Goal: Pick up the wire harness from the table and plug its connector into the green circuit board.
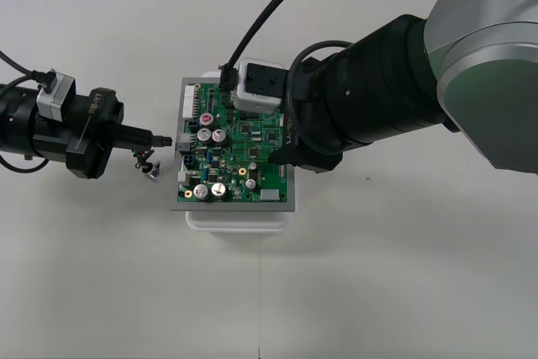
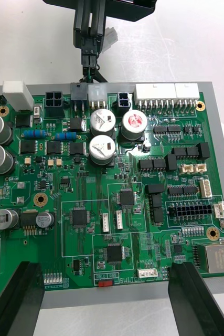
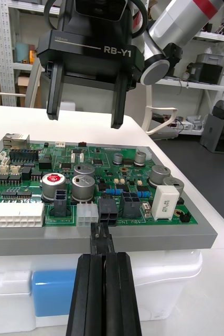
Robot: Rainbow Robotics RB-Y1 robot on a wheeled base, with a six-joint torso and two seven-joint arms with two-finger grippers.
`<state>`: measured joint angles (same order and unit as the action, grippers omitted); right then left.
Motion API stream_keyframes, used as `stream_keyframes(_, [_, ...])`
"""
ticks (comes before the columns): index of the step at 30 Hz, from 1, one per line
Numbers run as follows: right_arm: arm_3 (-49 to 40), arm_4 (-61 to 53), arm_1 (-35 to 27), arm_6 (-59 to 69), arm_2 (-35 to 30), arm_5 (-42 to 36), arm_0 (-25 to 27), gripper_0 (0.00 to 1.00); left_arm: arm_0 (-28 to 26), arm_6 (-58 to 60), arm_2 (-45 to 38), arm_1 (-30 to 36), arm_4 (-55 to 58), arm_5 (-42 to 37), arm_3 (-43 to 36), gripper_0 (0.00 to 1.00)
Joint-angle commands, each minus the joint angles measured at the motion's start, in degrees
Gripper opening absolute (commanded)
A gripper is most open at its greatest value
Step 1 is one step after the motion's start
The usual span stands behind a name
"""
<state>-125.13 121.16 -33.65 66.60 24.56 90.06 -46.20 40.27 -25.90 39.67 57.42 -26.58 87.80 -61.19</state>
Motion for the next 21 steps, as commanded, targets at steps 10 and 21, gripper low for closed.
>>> stream_keyframes(10, [-1.70,0.83,0.08,-1.39,-0.92,-0.06,0.06,0.69,0.42,-3.19,0.32,1.38,0.30,2.20,-0.86,0.00])
stream_keyframes(21, [-1.70,1.80,1.40,-1.39,-0.92,-0.06,0.06,0.69,0.33,-2.76,0.32,1.29,0.30,2.20,-1.74,0.00])
